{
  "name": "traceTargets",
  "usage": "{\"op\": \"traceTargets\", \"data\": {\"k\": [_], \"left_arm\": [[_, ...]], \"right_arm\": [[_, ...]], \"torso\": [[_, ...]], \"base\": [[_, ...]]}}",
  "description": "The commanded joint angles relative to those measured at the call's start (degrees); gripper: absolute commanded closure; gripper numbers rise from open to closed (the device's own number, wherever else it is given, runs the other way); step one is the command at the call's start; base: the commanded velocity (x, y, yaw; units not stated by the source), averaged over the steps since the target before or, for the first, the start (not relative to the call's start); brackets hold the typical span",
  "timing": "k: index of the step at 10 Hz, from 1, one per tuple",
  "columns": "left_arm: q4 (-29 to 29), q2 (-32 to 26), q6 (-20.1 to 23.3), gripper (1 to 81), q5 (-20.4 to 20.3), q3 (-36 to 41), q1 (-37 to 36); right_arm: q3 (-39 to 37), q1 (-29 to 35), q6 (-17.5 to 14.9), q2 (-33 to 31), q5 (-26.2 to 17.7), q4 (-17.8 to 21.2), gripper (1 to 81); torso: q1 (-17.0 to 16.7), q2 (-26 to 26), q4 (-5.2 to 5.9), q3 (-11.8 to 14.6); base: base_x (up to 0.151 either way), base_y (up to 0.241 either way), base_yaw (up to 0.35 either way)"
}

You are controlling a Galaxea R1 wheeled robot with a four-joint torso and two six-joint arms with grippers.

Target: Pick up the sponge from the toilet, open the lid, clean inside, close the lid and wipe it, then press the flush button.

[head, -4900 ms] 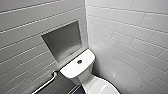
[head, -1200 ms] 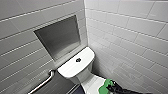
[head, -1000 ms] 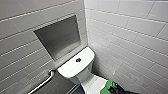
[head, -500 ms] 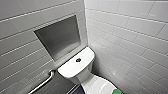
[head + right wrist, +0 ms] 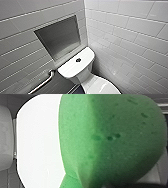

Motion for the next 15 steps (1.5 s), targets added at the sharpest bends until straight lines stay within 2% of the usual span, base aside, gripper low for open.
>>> {"op": "traceTargets", "data": {"k": [1,4,8,9,12,15], "left_arm": [[0.51,-0.46,0.4,1.0,3.52,0.1,0.0],[0.51,-0.55,0.48,1.0,3.51,0.02,0.0],[0.96,-0.64,0.48,1.0,3.08,0.02,-0.26],[1.04,-0.55,0.48,1.0,3.07,0.02,-0.35],[1.04,-0.46,0.48,1.0,3.07,0.02,-0.52],[0.95,-0.64,0.48,1.0,3.16,0.02,-0.52]], "right_arm": [[9.4,-1.68,0.31,-9.94,0.48,2.44,81.1],[11.77,-8.11,0.22,-11.44,4.62,1.74,81.1],[23.02,-0.3,-0.22,-15.05,3.74,-0.99,81.1],[23.72,2.16,-0.22,-14.87,2.17,-1.08,81.1],[24.0,11.91,-0.13,-13.03,-6.7,-0.81,81.1],[13.83,19.31,0.13,-3.3,-15.67,-0.9,81.1]], "torso": [[0.0,0.0,0.0,0.0],[0.0,0.0,0.0,0.0],[0.0,-0.02,0.0,0.0],[0.0,-0.05,0.0,0.0],[0.0,-0.05,0.0,0.02],[0.0,-0.05,0.0,0.02]], "base": [[0.0,0.0,0.0],[0.0,0.0,0.0],[0.0,0.0,0.0],[0.0,0.0,0.0],[0.0,0.0,0.0],[0.0,0.0,0.0]]}}
